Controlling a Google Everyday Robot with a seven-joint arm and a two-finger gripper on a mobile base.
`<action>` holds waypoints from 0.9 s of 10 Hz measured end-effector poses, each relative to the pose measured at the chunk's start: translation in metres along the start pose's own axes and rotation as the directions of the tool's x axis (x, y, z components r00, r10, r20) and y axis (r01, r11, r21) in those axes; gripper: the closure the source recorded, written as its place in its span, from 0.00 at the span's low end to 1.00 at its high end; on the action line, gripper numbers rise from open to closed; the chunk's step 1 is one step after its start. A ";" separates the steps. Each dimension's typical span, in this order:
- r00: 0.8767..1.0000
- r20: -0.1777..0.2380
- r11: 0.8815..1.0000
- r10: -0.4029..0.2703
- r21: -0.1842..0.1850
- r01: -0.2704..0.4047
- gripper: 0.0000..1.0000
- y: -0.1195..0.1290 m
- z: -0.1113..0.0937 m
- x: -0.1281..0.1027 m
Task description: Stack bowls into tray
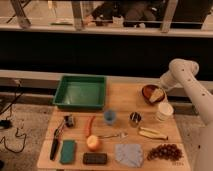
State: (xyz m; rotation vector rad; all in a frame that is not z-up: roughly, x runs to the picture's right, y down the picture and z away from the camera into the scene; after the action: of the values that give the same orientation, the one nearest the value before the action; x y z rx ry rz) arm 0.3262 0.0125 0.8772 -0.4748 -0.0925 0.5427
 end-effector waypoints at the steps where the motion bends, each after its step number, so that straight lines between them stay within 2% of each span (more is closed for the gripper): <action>1: 1.000 0.000 1.000 0.000 0.000 0.000 0.20 0.000 0.000 0.000; 5: 1.000 -0.004 1.000 0.013 0.003 -0.013 0.20 -0.002 0.003 0.002; 9: 0.998 -0.021 0.998 0.061 -0.025 -0.062 0.20 -0.006 0.022 0.017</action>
State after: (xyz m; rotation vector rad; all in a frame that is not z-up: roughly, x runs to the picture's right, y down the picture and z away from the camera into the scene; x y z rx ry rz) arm 0.3391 0.0256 0.8993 -0.5096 -0.0660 0.5977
